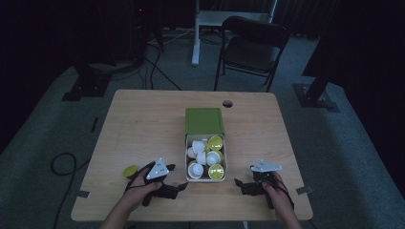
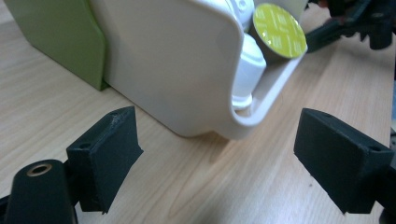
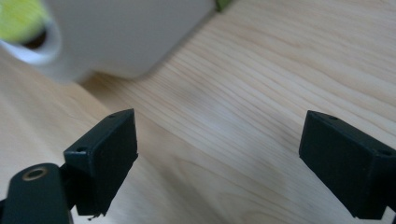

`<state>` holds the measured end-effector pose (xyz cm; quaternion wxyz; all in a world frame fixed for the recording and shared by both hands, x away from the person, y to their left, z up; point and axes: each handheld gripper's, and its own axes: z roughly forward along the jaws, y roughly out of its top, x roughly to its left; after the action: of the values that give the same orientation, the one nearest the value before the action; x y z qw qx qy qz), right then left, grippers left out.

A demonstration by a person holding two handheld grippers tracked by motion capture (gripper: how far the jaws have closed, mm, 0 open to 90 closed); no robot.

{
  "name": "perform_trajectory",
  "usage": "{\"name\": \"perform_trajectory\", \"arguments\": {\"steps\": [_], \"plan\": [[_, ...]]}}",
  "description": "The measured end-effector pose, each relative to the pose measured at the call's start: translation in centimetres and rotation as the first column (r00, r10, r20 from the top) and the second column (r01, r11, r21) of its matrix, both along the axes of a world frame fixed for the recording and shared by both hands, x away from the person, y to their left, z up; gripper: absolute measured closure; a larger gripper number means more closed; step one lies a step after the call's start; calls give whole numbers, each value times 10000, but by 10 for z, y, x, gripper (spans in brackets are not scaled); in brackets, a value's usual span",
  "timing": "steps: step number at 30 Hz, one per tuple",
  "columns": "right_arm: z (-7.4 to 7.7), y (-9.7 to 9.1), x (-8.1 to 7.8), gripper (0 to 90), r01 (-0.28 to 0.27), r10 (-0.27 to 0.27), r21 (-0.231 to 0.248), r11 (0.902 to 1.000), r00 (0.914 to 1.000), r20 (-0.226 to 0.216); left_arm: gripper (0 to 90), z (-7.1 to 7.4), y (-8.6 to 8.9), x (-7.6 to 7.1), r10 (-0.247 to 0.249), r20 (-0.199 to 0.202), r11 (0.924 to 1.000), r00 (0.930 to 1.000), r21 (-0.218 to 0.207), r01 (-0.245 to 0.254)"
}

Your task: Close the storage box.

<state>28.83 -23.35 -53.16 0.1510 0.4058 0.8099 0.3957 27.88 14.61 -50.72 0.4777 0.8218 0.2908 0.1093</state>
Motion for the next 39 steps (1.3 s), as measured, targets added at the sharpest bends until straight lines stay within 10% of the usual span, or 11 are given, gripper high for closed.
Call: {"name": "perform_trajectory", "arguments": {"steps": [17, 39], "plan": [[30, 15, -3, 112, -1678, 1505, 2154, 9620, 9841, 945, 142, 10, -7, 15, 200, 167, 9998, 9997, -19, -200], [23, 19, 21, 112, -1452, 1346, 2005, 9689, 9887, 655, 141, 15, -9, 37, 644, 254, 9979, 9976, -3, -644]]}}
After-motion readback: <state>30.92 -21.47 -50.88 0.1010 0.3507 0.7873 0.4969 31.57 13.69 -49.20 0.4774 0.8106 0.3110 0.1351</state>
